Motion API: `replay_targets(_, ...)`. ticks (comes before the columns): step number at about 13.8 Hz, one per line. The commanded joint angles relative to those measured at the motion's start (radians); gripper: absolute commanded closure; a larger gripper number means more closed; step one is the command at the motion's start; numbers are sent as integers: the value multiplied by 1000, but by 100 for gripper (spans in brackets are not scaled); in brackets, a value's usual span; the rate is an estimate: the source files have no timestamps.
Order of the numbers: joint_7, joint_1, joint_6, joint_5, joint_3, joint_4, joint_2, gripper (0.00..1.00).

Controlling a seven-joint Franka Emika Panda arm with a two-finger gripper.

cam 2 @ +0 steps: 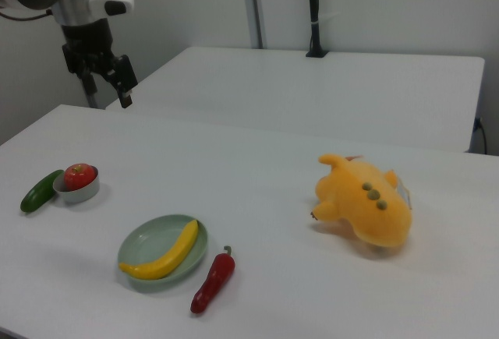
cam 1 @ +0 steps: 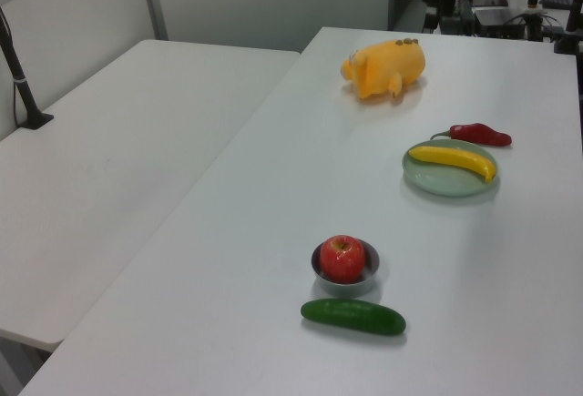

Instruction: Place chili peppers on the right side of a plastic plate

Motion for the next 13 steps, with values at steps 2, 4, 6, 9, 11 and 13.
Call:
replay_targets(2,-144,27,125,-76,-20,-66,-5,0)
replay_targets(4,-145,27,129,-75,-33,-64,-5,0)
replay_targets(6,-145,27,121,-67,-36,-60,-5,0)
replay_targets(9,-129,27,112,-66,-31,-58,-7,0)
replay_targets(11,-129,27,110,-66,-31,-60,-10,0)
replay_targets(13,-129,27,110,-66,-31,-60,-8,0)
